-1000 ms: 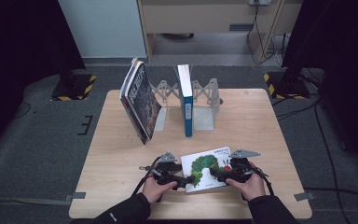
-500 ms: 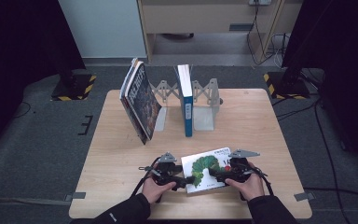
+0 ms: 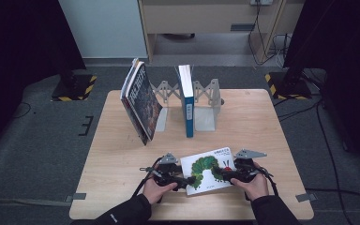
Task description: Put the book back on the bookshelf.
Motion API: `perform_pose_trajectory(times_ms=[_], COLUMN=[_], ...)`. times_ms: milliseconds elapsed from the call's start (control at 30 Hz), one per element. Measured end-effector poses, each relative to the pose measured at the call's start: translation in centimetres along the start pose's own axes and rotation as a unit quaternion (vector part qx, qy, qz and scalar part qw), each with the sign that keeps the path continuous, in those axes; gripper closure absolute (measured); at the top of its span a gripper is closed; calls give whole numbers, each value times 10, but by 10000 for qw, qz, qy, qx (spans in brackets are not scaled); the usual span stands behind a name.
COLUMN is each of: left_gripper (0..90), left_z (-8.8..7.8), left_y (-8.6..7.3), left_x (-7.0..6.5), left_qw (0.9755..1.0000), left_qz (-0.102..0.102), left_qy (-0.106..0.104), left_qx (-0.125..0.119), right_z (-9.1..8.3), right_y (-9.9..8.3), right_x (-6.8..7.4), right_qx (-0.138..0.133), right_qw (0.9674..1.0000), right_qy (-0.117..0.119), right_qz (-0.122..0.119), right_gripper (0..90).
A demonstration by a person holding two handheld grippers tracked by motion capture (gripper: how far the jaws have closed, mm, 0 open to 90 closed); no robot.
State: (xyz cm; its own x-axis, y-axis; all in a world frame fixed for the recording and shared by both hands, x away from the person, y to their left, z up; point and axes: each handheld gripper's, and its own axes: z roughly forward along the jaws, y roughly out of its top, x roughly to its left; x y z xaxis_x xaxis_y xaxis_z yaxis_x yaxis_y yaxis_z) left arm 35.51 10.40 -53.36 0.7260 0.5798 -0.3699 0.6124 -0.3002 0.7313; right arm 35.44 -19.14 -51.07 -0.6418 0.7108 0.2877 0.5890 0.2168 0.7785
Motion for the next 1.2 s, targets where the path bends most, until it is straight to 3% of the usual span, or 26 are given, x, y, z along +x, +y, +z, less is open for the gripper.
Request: perform_pose_trajectory(times_ms=[267,433,600,667,900,1033,1200], left_gripper=[183,199,227,233,239,260,272], left_z=[5,6,7,8,7,4,3], left_y=[0,1,-1,0,1,3,4], left_x=[7,4,-6,-8,-6,-3,-4], left_qw=[9998,9997,9994,9994,9994,9991,9990], left_qz=[11,1,90,92,50,-125,-172], left_qy=[-157,-235,-339,-326,-347,-386,-399], left_qx=[-95,-22,53,69,28,-101,-125], right_z=[-2,2,3,3,3,3,4], right_y=[0,-1,0,0,0,0,1], right_x=[0,1,1,1,0,2,3], right_qx=[-100,0,-131,-103,-128,-230,-239], right_qw=[9999,9999,9996,9994,9994,9994,9994], right_qy=[121,137,-231,-336,-309,-232,-163], right_qz=[-28,74,95,53,70,153,196], right_gripper=[485,441,288,283,282,281,279])
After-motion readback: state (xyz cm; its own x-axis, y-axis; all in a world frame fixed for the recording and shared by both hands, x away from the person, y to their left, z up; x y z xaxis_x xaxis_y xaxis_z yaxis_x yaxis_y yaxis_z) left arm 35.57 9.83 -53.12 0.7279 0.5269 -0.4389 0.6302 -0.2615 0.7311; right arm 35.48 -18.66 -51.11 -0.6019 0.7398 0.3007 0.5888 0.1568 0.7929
